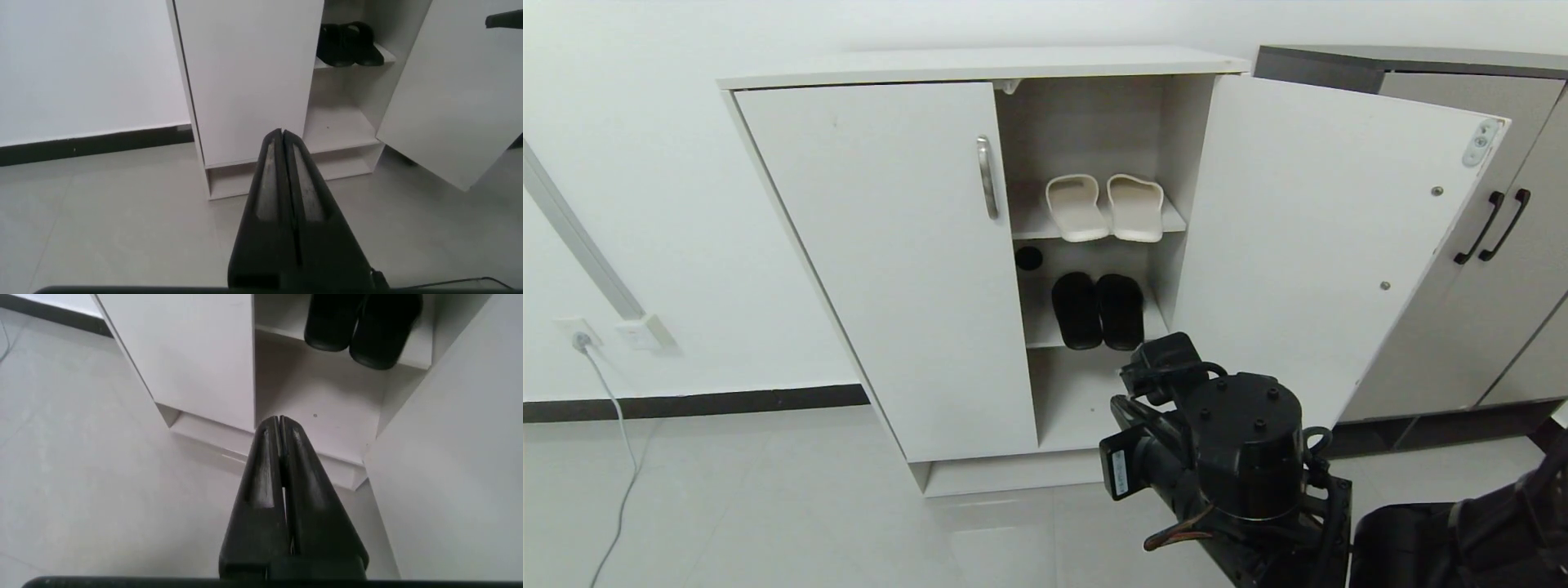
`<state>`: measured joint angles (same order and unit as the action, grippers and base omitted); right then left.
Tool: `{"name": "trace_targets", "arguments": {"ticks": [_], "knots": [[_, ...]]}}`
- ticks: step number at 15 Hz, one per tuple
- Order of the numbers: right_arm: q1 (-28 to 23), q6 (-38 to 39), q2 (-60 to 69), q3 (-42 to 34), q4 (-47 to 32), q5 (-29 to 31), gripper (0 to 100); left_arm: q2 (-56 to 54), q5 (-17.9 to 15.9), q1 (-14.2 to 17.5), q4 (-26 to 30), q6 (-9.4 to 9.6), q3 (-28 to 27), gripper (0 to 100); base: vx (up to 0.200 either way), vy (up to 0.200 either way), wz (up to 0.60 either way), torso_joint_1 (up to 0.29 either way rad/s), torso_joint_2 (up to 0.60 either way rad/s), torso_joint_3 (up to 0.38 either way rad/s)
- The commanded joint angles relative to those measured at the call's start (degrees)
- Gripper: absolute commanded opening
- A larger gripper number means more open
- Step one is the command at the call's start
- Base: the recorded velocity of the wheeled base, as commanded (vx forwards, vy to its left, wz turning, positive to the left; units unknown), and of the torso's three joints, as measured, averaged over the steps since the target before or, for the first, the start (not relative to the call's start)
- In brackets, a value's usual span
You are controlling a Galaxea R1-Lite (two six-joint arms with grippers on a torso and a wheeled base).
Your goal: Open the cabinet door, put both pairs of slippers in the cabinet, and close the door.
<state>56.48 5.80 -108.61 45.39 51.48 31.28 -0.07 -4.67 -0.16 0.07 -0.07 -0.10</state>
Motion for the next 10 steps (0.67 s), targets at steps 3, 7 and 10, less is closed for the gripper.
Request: {"name": "trace_targets", "arguments": {"ticks": [3, 7, 10], "knots": [[0.03, 0.0, -0.47, -0.12, 0.02, 0.01, 0, 0.07, 0.01, -0.02, 0.01, -0.01, 0.01, 0, 0.0, 0.0, 0.0, 0.0, 0.0, 0.0], [0.03, -0.09, -0.47, -0.39, -0.06, 0.01, 0, 0.07, 0.01, -0.02, 0.01, -0.01, -0.08, 0, 0.0, 0.0, 0.0, 0.0, 0.0, 0.0], [0.03, -0.44, -0.47, -0.47, -0.06, 0.1, 0, 0.07, 0.01, -0.02, 0.01, -0.1, 0.01, 0, 0.0, 0.0, 0.0, -0.001, -0.04, -0.045]]}}
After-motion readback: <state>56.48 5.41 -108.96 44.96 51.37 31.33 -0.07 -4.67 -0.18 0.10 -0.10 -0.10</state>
